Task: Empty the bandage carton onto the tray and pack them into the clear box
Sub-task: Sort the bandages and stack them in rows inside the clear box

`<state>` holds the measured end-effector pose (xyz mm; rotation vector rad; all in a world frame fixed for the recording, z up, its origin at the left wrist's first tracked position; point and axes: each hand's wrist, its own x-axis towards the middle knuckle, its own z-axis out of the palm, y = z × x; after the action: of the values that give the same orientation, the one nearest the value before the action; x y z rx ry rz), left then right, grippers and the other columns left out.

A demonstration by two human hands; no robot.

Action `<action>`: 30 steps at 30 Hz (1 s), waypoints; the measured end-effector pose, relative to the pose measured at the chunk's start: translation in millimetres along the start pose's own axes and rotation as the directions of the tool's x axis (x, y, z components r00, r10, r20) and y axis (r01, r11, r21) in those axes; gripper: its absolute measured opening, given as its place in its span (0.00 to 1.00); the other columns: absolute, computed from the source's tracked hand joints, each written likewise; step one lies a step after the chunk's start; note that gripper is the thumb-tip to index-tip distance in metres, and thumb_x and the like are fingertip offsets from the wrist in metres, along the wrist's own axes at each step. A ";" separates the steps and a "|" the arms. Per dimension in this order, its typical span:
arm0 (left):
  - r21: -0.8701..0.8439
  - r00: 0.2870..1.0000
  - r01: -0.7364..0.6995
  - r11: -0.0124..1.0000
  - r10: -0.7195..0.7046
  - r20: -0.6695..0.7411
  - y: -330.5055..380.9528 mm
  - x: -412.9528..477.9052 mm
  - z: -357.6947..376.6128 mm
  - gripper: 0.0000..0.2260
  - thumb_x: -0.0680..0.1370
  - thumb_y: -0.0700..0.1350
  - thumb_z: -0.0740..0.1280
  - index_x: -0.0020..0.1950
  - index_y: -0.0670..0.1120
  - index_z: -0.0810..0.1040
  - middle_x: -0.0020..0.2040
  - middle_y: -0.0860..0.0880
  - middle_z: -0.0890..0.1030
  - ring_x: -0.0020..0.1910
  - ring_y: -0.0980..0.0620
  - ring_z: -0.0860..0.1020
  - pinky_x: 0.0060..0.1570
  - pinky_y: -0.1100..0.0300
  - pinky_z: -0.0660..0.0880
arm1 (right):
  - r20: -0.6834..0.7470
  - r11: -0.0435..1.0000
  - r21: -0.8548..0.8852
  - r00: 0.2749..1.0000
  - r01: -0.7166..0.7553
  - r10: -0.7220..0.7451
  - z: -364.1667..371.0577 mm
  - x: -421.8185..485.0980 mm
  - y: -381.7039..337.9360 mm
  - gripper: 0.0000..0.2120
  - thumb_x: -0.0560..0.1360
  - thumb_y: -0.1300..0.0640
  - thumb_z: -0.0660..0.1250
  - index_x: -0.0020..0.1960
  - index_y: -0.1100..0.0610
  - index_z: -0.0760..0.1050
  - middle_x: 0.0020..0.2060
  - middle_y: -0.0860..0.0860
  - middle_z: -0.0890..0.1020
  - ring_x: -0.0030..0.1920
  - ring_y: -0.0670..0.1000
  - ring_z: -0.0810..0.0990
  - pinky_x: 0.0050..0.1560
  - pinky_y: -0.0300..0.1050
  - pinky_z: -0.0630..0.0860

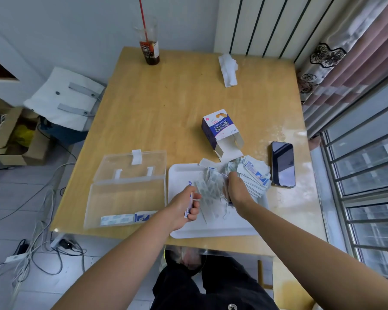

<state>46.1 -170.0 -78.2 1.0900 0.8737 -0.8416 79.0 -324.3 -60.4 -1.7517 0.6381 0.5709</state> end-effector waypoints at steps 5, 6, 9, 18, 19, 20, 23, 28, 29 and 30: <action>-0.025 0.990 -0.048 0.999 0.051 0.134 -1.6 -5.1 20.2 0.23 0.79 0.62 0.54 0.45 0.44 0.76 0.33 0.46 0.73 0.28 0.51 0.69 0.24 0.63 0.59 | 0.180 0.992 -0.024 0.976 0.125 -0.119 12.4 -11.2 3.9 0.12 0.79 0.62 0.57 0.37 0.58 0.64 0.29 0.50 0.69 0.29 0.47 0.69 0.29 0.36 0.66; -0.008 0.986 -0.076 0.997 0.076 0.146 -1.4 -7.3 23.3 0.21 0.80 0.59 0.54 0.45 0.45 0.77 0.34 0.46 0.74 0.29 0.51 0.71 0.25 0.63 0.60 | 0.188 0.990 -0.028 0.973 0.140 -0.132 13.6 -11.3 6.8 0.11 0.78 0.62 0.59 0.37 0.59 0.66 0.29 0.50 0.72 0.28 0.45 0.72 0.29 0.35 0.68; 0.082 0.982 -0.148 0.986 0.136 0.134 -1.0 -11.0 30.4 0.11 0.81 0.44 0.55 0.49 0.44 0.75 0.35 0.46 0.75 0.31 0.51 0.75 0.29 0.62 0.65 | 0.172 0.989 -0.040 0.976 0.145 -0.137 8.0 -9.7 13.7 0.07 0.77 0.62 0.63 0.40 0.61 0.72 0.34 0.51 0.78 0.34 0.46 0.77 0.34 0.35 0.71; 0.128 0.995 -0.074 0.989 0.065 0.073 -4.2 0.2 48.1 0.08 0.79 0.39 0.55 0.45 0.43 0.73 0.27 0.50 0.66 0.27 0.51 0.65 0.35 0.58 0.70 | -0.203 0.939 -0.240 0.933 0.248 -0.298 -63.3 29.0 18.3 0.08 0.77 0.56 0.65 0.55 0.56 0.75 0.45 0.49 0.77 0.40 0.46 0.74 0.41 0.41 0.71; 0.125 0.996 -0.067 0.990 0.059 0.072 -3.9 0.4 49.5 0.07 0.80 0.41 0.56 0.44 0.43 0.72 0.27 0.50 0.65 0.25 0.52 0.64 0.36 0.57 0.71 | -0.245 0.924 -0.299 0.917 0.239 -0.316 -69.1 35.3 19.0 0.10 0.77 0.54 0.66 0.57 0.56 0.75 0.48 0.51 0.77 0.41 0.47 0.74 0.42 0.42 0.72; 0.121 0.996 -0.063 0.991 0.054 0.069 -3.1 3.0 55.5 0.07 0.79 0.42 0.57 0.43 0.44 0.72 0.27 0.50 0.64 0.24 0.52 0.63 0.36 0.57 0.71 | -0.275 0.909 -0.356 0.905 0.218 -0.325 -77.3 43.1 20.3 0.12 0.77 0.54 0.66 0.58 0.56 0.74 0.51 0.52 0.75 0.42 0.48 0.74 0.44 0.44 0.72; 0.115 0.997 -0.066 0.991 0.060 0.058 -1.1 9.3 66.2 0.07 0.78 0.45 0.59 0.42 0.45 0.71 0.28 0.50 0.61 0.24 0.52 0.60 0.32 0.60 0.69 | -0.286 0.849 -0.513 0.907 0.127 -0.308 -85.9 59.8 23.5 0.14 0.75 0.54 0.69 0.59 0.55 0.74 0.56 0.55 0.70 0.49 0.54 0.75 0.49 0.49 0.74; 0.084 0.997 -0.059 0.995 0.054 0.063 2.3 15.2 72.0 0.12 0.80 0.51 0.59 0.42 0.45 0.71 0.28 0.51 0.61 0.23 0.54 0.60 0.30 0.61 0.67 | -0.201 0.714 -0.693 0.923 0.102 -0.327 -88.2 73.0 21.2 0.13 0.72 0.48 0.72 0.52 0.54 0.77 0.52 0.52 0.75 0.54 0.56 0.74 0.54 0.50 0.71; 0.086 0.997 -0.058 0.995 0.053 0.058 2.5 17.1 72.2 0.12 0.80 0.52 0.59 0.42 0.45 0.71 0.28 0.51 0.61 0.23 0.54 0.60 0.30 0.61 0.67 | -0.194 0.720 -0.683 0.918 0.127 -0.345 -89.9 74.0 20.9 0.12 0.72 0.49 0.72 0.50 0.54 0.77 0.50 0.51 0.78 0.52 0.55 0.75 0.53 0.50 0.71; 0.087 0.997 -0.057 0.995 0.053 0.051 2.9 19.2 71.9 0.12 0.80 0.52 0.59 0.43 0.45 0.71 0.28 0.51 0.61 0.23 0.54 0.60 0.30 0.61 0.67 | -0.190 0.741 -0.655 0.917 0.148 -0.351 -92.3 73.9 20.7 0.10 0.72 0.50 0.72 0.49 0.53 0.77 0.47 0.49 0.80 0.50 0.55 0.77 0.53 0.50 0.72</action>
<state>68.7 -240.9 -78.4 1.1609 0.7681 -0.8639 124.6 -427.7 -100.8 -2.5592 0.4145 0.3360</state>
